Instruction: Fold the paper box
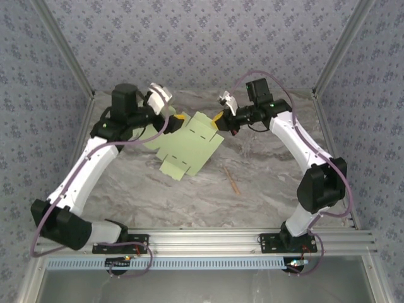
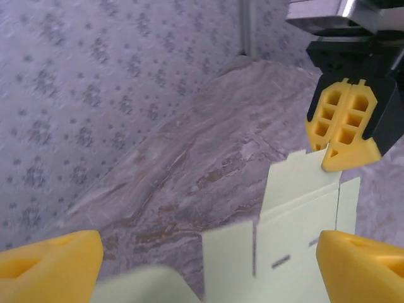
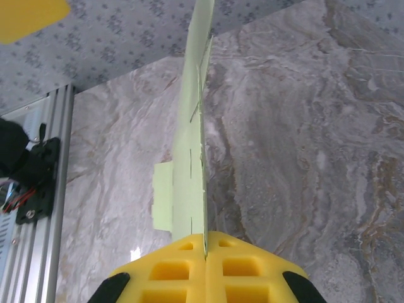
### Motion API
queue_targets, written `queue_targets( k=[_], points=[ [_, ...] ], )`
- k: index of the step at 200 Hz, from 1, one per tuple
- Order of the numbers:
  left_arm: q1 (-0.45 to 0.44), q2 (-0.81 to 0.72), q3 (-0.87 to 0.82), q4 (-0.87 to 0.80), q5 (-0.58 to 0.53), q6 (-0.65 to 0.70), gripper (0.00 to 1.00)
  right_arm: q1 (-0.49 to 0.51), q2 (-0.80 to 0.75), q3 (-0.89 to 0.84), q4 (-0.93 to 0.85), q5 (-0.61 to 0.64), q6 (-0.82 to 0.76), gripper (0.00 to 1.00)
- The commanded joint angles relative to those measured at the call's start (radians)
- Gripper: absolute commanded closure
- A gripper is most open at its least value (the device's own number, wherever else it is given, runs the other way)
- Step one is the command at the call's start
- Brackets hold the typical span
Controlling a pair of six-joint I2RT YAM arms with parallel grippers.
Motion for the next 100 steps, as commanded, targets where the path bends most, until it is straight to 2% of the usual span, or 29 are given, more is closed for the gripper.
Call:
queue_targets(
  k=[1, 35, 100],
  points=[
    [-0.029, 0.076, 0.157, -0.309, 0.128, 0.267, 0.12, 0.005, -0.045, 0.039, -0.116, -0.052, -0.115, 1.00],
    [-0.085, 0.193, 0.340, -0.518, 0.178, 0.397, 0.13, 0.039, -0.050, 0.073, -0.163, 0.010, -0.169, 1.00],
    [-0.096, 0.349, 0.522, -0.692, 0.290, 0.438, 0.38, 0.054, -0.069, 0.083, -0.159, 0.035, -0.192, 1.00]
  ],
)
